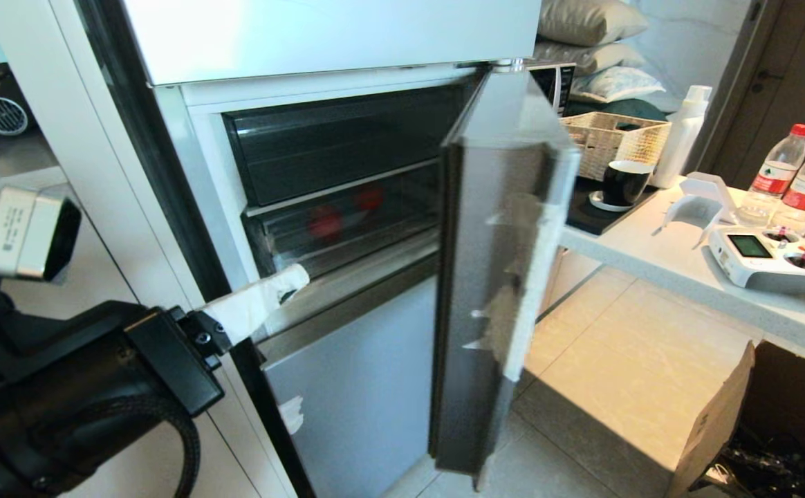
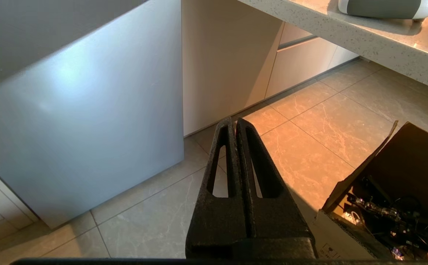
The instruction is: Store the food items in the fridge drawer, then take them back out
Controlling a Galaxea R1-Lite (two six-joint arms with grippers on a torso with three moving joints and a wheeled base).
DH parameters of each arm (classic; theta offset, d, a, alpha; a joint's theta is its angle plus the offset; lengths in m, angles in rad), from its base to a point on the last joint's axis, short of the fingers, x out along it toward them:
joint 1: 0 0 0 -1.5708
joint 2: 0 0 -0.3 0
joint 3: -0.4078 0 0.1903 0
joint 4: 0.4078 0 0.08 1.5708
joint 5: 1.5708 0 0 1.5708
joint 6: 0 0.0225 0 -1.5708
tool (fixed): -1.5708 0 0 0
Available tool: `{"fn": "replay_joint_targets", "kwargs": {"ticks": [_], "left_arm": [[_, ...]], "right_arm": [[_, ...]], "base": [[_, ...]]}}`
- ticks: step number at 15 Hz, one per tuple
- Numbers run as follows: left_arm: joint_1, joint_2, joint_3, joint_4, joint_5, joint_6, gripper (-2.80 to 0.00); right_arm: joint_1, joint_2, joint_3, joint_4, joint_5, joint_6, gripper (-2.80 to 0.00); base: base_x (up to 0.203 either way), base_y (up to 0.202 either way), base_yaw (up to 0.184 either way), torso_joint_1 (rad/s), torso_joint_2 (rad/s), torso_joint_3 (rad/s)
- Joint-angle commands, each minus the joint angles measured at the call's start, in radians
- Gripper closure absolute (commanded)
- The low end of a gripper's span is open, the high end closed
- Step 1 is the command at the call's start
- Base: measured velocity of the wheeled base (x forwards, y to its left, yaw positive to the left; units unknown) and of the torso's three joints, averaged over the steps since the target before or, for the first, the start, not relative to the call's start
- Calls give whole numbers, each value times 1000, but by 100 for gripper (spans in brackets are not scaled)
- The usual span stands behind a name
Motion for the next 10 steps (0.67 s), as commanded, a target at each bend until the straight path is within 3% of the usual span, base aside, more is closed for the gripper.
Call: {"fn": "replay_joint_targets", "kwargs": {"ticks": [1,2,4,5,7,8,10], "left_arm": [[43,19,-19,16,65,21,0],[62,19,-20,42,125,82,0],[76,-23,16,80,263,277,0],[79,-73,39,86,316,340,0],[118,-198,93,96,356,373,0],[176,-256,126,100,361,382,0],[385,-378,199,128,369,403,0]], "right_arm": [[0,2,0,0,1,-1,0],[0,2,0,0,1,-1,0],[0,2,0,0,1,-1,0],[0,2,0,0,0,-1,0],[0,2,-1,0,0,-1,0],[0,2,-1,0,0,-1,0],[0,2,-1,0,1,-1,0]], "base": [[0,0,0,0,0,0],[0,0,0,0,0,0],[0,0,0,0,0,0],[0,0,0,0,0,0],[0,0,0,0,0,0],[0,0,0,0,0,0],[0,0,0,0,0,0]]}}
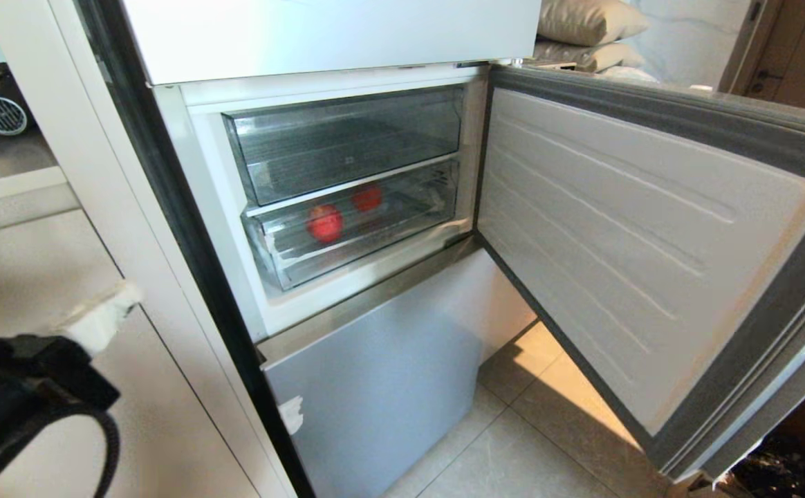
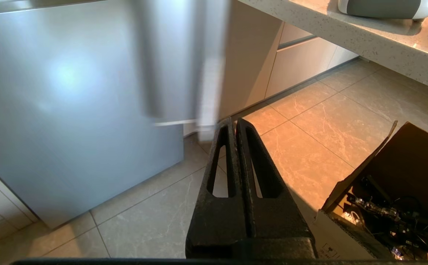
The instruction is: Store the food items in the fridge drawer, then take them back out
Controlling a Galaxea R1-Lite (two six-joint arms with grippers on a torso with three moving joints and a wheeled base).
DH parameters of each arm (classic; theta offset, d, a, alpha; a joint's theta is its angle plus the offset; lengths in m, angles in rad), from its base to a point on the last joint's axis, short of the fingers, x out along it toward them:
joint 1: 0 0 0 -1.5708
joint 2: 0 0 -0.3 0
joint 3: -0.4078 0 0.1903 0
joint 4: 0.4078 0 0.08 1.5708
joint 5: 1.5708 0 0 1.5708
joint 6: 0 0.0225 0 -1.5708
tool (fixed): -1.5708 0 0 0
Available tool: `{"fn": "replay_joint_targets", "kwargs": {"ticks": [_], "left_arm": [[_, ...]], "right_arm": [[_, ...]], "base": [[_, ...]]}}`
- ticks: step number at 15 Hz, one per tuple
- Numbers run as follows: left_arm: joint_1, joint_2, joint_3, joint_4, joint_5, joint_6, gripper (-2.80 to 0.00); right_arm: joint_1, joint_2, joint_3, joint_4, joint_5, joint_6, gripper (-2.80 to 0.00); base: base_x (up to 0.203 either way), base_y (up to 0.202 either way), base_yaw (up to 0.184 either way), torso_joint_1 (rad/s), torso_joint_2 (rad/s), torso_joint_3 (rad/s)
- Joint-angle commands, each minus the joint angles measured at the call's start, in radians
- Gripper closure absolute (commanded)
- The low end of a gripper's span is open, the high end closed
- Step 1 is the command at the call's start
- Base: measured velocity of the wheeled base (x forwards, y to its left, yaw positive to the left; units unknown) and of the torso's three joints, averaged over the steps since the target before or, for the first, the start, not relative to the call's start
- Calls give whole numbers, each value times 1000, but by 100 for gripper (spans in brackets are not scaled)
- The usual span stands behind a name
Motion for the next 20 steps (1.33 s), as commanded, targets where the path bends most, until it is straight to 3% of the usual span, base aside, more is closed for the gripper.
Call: {"fn": "replay_joint_targets", "kwargs": {"ticks": [1,3,5,6,9,10,13,15,18,20], "left_arm": [[241,-203,94,29,6,8,0],[381,-369,201,76,-10,15,0],[407,-531,256,179,-75,25,0],[412,-631,267,312,-139,29,0],[424,-849,254,878,-350,32,0],[428,-896,242,954,-377,31,0],[438,-1024,237,994,-354,139,0],[442,-1023,273,953,-359,159,0],[442,-1023,285,911,-349,77,0],[442,-1023,285,911,-348,69,0]], "right_arm": [[0,2,-1,0,1,-1,0],[0,2,-1,0,-1,-1,0],[0,2,-1,0,-1,-1,0],[0,2,0,0,1,-1,0],[0,2,0,0,0,2,0],[0,2,-1,0,0,1,0],[0,2,0,0,0,3,0],[0,2,0,0,-1,10,0],[0,2,0,0,1,9,0],[0,2,0,-2,-1,10,0]], "base": [[0,0,0,0,0,0],[0,0,0,0,0,0],[0,0,0,0,0,0],[0,0,0,0,0,0],[0,0,0,0,0,0],[0,0,0,0,0,0],[0,0,0,0,0,0],[0,0,0,0,0,0],[0,0,0,0,0,0],[0,0,0,0,0,0]]}}
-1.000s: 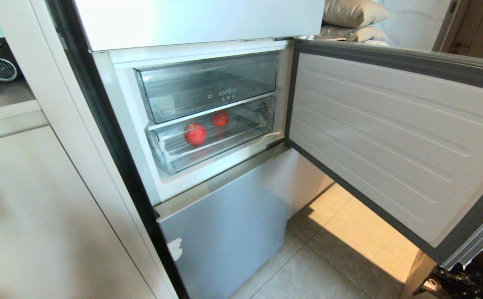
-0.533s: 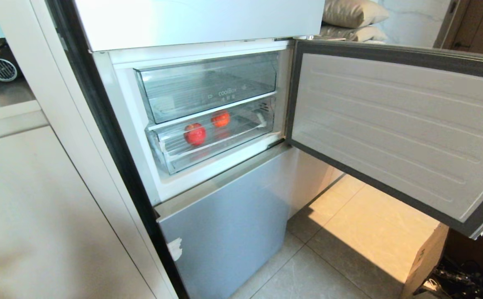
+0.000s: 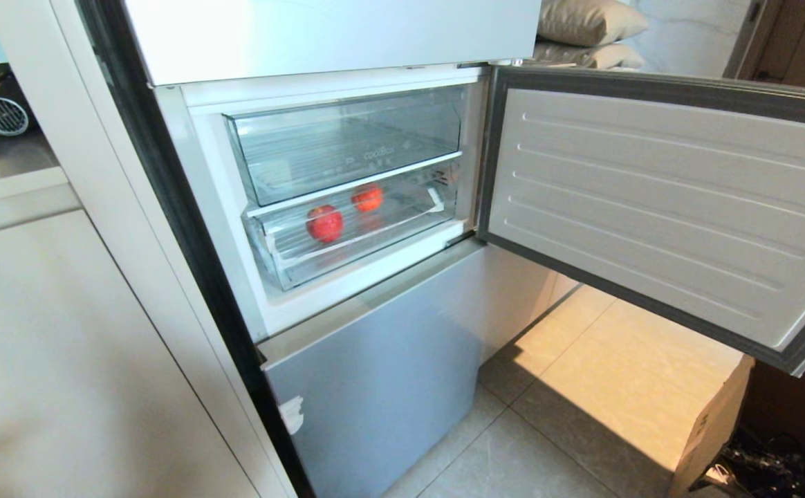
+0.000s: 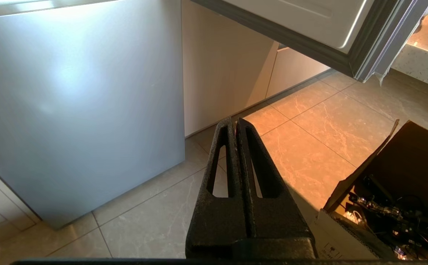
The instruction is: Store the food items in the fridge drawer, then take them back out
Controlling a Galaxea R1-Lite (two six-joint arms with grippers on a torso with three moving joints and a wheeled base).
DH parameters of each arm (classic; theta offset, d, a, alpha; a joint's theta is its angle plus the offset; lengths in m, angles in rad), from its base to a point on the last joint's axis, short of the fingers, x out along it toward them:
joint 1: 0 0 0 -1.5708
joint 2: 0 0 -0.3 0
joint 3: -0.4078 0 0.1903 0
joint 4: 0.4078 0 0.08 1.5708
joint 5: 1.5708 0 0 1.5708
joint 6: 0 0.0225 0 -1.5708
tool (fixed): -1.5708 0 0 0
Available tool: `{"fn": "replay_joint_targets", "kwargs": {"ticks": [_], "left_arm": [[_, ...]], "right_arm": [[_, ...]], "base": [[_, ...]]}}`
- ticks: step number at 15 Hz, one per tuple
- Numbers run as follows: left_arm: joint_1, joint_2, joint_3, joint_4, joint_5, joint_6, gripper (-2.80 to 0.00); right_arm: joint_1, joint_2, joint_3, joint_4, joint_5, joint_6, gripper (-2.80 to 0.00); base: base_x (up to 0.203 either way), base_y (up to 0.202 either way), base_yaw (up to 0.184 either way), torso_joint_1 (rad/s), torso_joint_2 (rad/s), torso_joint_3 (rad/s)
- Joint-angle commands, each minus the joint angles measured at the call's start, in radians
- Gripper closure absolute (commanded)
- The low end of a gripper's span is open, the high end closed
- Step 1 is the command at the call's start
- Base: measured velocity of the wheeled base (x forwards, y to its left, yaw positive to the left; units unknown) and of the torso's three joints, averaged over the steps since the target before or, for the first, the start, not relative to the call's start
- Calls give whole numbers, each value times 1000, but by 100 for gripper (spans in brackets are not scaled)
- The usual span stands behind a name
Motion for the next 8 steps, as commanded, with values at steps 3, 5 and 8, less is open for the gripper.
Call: {"fn": "replay_joint_targets", "kwargs": {"ticks": [3,5,8], "left_arm": [[0,-4,2,3,0,-2,0],[0,-4,2,3,0,-2,0],[0,-4,2,3,0,-2,0]], "right_arm": [[0,2,0,0,2,-5,0],[0,2,0,0,-1,-1,0],[0,2,0,0,-2,7,0]], "base": [[0,0,0,0,0,0],[0,0,0,0,0,0],[0,0,0,0,0,0]]}}
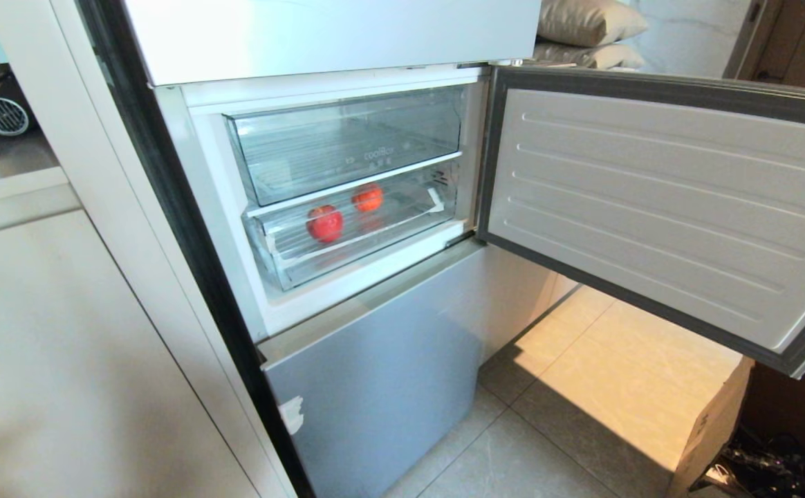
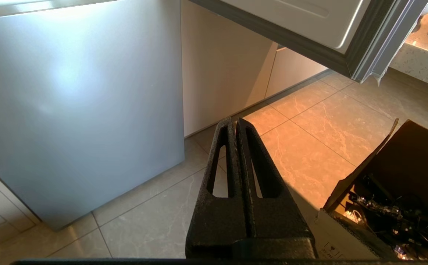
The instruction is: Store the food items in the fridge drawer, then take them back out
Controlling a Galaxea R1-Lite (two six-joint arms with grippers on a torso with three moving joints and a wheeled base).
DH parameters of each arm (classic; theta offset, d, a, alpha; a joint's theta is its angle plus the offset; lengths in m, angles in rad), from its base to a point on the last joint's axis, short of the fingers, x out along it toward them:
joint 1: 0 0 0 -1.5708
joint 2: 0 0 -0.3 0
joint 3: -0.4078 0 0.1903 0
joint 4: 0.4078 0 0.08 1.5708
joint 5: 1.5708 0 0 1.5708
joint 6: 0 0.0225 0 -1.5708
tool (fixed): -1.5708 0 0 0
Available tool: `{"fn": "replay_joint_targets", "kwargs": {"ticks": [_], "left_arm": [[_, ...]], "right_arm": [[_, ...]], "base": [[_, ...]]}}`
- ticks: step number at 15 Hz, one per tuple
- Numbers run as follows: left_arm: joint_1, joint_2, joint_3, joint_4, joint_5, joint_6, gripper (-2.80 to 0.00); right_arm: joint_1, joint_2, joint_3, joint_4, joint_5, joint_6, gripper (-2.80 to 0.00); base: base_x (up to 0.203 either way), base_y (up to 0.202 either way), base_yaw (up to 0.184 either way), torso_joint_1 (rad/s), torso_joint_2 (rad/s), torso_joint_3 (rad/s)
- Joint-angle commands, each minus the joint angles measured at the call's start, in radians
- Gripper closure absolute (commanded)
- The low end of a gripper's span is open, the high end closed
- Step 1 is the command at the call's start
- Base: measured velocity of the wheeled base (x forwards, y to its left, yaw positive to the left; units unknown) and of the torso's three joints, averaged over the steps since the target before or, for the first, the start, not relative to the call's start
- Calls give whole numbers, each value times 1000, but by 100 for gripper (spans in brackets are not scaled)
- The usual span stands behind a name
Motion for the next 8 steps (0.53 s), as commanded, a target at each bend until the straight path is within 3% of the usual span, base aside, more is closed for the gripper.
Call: {"fn": "replay_joint_targets", "kwargs": {"ticks": [1,6,8], "left_arm": [[0,0,0,2,0,0,0],[0,0,0,2,0,0,0],[0,0,0,2,0,0,0]], "right_arm": [[0,2,-1,0,0,2,0],[0,2,0,-3,-24,36,0],[0,2,0,-3,-24,37,0]], "base": [[0,0,0,0,0,0],[0,0,0,0,0,0],[5,-5,129,7,-3,4]]}}
